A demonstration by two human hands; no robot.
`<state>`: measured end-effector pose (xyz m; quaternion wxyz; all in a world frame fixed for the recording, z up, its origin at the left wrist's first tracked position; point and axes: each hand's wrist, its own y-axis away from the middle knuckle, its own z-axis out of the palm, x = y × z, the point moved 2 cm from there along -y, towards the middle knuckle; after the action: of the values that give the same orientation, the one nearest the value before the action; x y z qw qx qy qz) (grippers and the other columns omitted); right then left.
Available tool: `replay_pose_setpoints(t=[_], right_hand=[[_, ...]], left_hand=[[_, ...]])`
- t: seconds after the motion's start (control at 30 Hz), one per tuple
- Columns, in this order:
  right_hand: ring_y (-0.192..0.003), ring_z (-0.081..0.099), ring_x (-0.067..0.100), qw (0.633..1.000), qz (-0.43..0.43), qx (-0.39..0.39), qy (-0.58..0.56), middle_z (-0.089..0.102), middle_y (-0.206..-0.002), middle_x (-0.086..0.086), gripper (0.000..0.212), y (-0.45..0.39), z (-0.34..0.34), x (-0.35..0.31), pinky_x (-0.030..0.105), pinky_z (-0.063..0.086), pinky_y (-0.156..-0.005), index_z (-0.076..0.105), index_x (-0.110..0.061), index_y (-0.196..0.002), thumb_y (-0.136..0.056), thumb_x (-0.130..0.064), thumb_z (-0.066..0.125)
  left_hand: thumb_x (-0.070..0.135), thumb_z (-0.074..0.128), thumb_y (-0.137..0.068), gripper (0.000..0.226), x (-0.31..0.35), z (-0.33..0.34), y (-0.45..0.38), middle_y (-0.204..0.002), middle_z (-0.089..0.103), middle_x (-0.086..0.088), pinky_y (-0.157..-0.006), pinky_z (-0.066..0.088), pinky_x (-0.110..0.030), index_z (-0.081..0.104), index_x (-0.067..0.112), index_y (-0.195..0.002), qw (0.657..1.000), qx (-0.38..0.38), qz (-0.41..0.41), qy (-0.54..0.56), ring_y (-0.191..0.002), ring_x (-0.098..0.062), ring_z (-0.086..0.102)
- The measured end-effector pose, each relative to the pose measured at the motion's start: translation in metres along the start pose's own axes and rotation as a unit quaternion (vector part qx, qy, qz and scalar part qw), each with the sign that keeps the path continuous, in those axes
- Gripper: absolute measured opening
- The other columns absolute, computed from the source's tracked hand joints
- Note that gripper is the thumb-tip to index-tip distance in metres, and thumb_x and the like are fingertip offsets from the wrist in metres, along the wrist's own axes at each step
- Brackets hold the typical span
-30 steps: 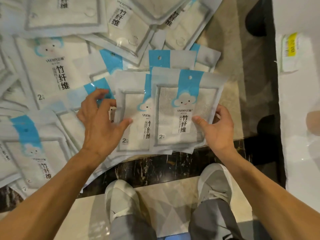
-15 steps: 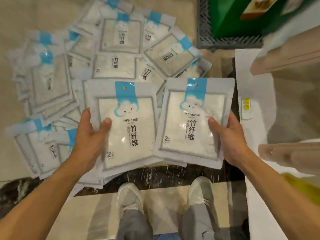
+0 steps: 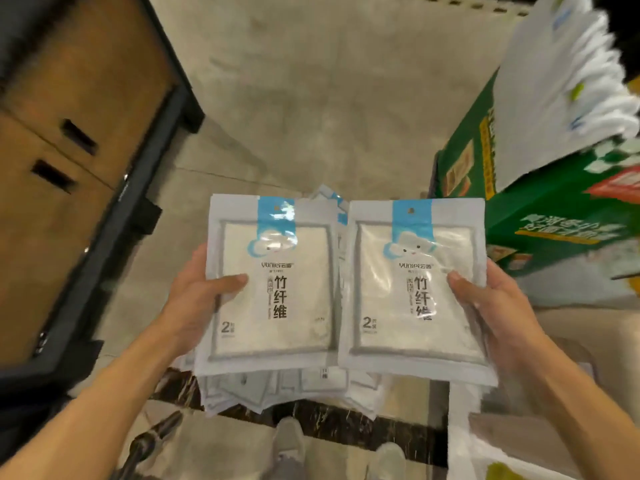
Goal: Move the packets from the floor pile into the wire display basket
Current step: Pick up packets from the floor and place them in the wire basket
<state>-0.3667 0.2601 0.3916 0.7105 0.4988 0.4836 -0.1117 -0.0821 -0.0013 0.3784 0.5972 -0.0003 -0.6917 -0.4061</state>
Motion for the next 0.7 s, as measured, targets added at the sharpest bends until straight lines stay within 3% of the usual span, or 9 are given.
replay_pose_setpoints(t=[0.07, 0.17, 0.27, 0.37, 0.5, 0.6, 0.7], right_hand=[[-0.1, 0.075, 0.035, 0.999, -0.024, -0.018, 0.026, 0.078, -0.111, 0.012, 0.03, 0.03, 0.032, -0.058, 0.057, 0.061, -0.086, 0.066, -0.02, -0.124, -0.099, -0.003, 0.06], [-0.088, 0.078, 0.028, 0.996, -0.07, -0.036, 0.049, 0.079, -0.102, 0.009, 0.024, 0.08, 0.078, -0.144, 0.042, 0.065, -0.069, 0.066, -0.017, -0.118, -0.099, -0.003, 0.06], [-0.083, 0.078, 0.024, 0.99, -0.106, -0.074, 0.057, 0.08, -0.099, 0.008, 0.023, 0.133, 0.123, -0.22, 0.038, 0.064, -0.062, 0.065, -0.016, -0.116, -0.098, -0.002, 0.06], [-0.079, 0.078, 0.025, 0.983, -0.136, -0.115, 0.05, 0.08, -0.096, 0.007, 0.023, 0.187, 0.166, -0.283, 0.036, 0.062, -0.056, 0.064, -0.016, -0.116, -0.097, -0.002, 0.061], [-0.073, 0.078, 0.023, 0.966, -0.181, -0.175, 0.06, 0.08, -0.089, 0.005, 0.024, 0.251, 0.221, -0.34, 0.034, 0.061, -0.053, 0.061, -0.012, -0.119, -0.097, -0.003, 0.062], [-0.077, 0.078, 0.025, 0.952, -0.206, -0.218, 0.058, 0.08, -0.097, 0.01, 0.025, 0.289, 0.256, -0.361, 0.035, 0.062, -0.056, 0.062, -0.011, -0.121, -0.098, -0.003, 0.06], [-0.079, 0.078, 0.027, 0.939, -0.213, -0.264, 0.066, 0.079, -0.098, 0.012, 0.026, 0.319, 0.287, -0.368, 0.036, 0.062, -0.057, 0.062, -0.01, -0.123, -0.098, -0.004, 0.06]], left_hand=[[-0.011, 0.066, -0.083, 0.064, 0.056, -0.022, 0.032, -0.124, 0.072, -0.014, -0.084, 0.061, -0.056, 0.053, 0.019, -0.138, 0.999, 0.011, 0.033, 0.004, -0.107, -0.035, 0.073], [-0.014, 0.061, -0.086, 0.051, 0.141, -0.053, 0.087, -0.112, 0.076, -0.01, -0.069, 0.064, -0.045, 0.057, 0.02, -0.124, 0.996, 0.033, 0.075, 0.035, -0.095, -0.031, 0.076], [-0.012, 0.065, -0.083, 0.05, 0.213, -0.091, 0.145, -0.111, 0.076, -0.012, -0.073, 0.063, -0.051, 0.058, 0.02, -0.121, 0.991, 0.052, 0.106, 0.069, -0.096, -0.036, 0.075], [-0.007, 0.078, -0.067, 0.066, 0.27, -0.128, 0.203, -0.119, 0.072, -0.019, -0.081, 0.061, -0.058, 0.057, 0.015, -0.125, 0.983, 0.075, 0.144, 0.088, -0.101, -0.042, 0.072], [0.004, 0.08, -0.061, 0.077, 0.319, -0.175, 0.279, -0.123, 0.07, -0.021, -0.09, 0.055, -0.064, 0.054, 0.012, -0.133, 0.968, 0.098, 0.206, 0.103, -0.106, -0.046, 0.069], [0.022, 0.096, -0.048, 0.096, 0.335, -0.206, 0.33, -0.124, 0.07, -0.021, -0.09, 0.055, -0.064, 0.055, 0.013, -0.134, 0.959, 0.118, 0.239, 0.098, -0.107, -0.046, 0.069], [0.015, 0.089, -0.057, 0.08, 0.337, -0.228, 0.38, -0.123, 0.069, -0.024, -0.08, 0.062, -0.054, 0.058, 0.011, -0.131, 0.942, 0.155, 0.272, 0.119, -0.102, -0.042, 0.072]])
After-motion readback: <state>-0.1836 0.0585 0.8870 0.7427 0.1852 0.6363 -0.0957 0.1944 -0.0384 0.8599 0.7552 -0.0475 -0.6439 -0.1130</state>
